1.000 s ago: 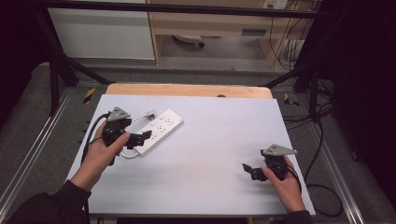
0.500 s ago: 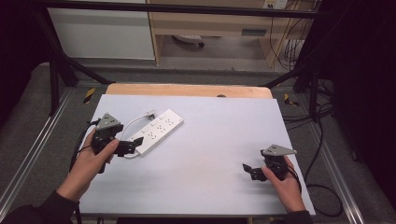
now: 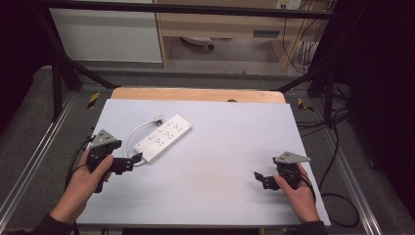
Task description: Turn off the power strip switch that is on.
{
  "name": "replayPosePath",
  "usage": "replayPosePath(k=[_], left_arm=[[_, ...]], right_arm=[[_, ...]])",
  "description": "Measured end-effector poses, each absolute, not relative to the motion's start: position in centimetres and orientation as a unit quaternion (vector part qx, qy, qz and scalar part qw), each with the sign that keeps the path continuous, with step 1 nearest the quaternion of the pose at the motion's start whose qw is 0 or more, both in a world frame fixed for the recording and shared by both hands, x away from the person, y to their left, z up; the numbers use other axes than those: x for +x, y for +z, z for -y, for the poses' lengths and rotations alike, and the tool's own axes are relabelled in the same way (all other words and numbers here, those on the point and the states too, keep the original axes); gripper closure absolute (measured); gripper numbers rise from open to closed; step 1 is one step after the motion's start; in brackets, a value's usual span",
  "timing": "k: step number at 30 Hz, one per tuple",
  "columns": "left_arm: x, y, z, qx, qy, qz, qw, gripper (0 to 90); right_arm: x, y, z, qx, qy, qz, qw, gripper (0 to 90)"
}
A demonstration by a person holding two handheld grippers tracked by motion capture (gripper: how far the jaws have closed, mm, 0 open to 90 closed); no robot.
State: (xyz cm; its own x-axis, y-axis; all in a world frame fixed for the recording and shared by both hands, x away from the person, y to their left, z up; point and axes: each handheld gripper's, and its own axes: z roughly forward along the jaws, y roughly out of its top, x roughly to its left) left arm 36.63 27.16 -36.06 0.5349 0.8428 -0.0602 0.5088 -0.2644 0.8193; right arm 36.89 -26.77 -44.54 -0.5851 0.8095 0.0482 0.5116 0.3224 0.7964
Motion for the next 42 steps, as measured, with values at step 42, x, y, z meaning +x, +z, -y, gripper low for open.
replayPosePath(k=[42], left_arm=[[33.2,-40.3,-30.8,0.735,0.199,-0.462,0.455,9.5]], right_arm=[[37.0,-44.6,26.6,0.414,0.406,-0.793,0.185,3.3]])
